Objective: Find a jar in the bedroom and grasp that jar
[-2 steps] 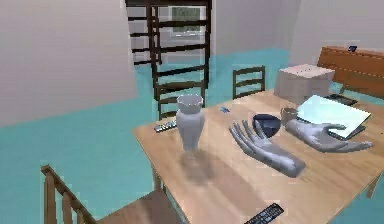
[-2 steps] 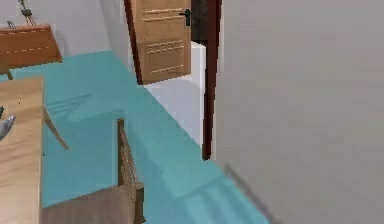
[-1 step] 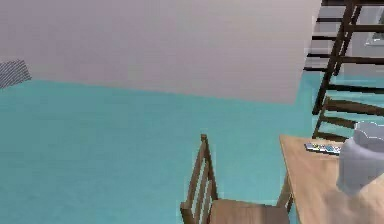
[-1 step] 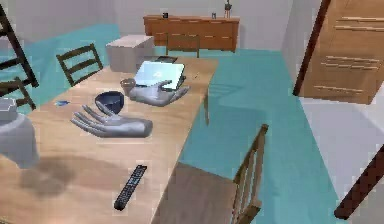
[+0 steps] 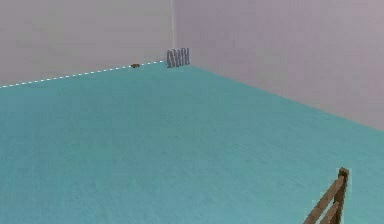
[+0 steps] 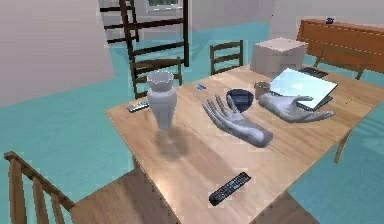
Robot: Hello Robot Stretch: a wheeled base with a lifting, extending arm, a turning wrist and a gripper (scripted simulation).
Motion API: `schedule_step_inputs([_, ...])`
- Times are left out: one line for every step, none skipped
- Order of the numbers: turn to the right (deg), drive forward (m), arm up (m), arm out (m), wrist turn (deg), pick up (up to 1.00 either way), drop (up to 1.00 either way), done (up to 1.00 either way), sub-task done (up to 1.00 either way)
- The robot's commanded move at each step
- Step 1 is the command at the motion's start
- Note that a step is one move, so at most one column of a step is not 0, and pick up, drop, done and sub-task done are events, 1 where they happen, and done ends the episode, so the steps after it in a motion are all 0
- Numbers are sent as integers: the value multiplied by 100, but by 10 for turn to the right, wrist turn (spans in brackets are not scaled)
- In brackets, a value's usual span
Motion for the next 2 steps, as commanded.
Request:
schedule_step_inputs([0, 0, 50, 0, 0, 0, 0, 0, 0])
schedule_step_inputs([0, 0, 38, 0, 0, 0, 0, 0, 0])
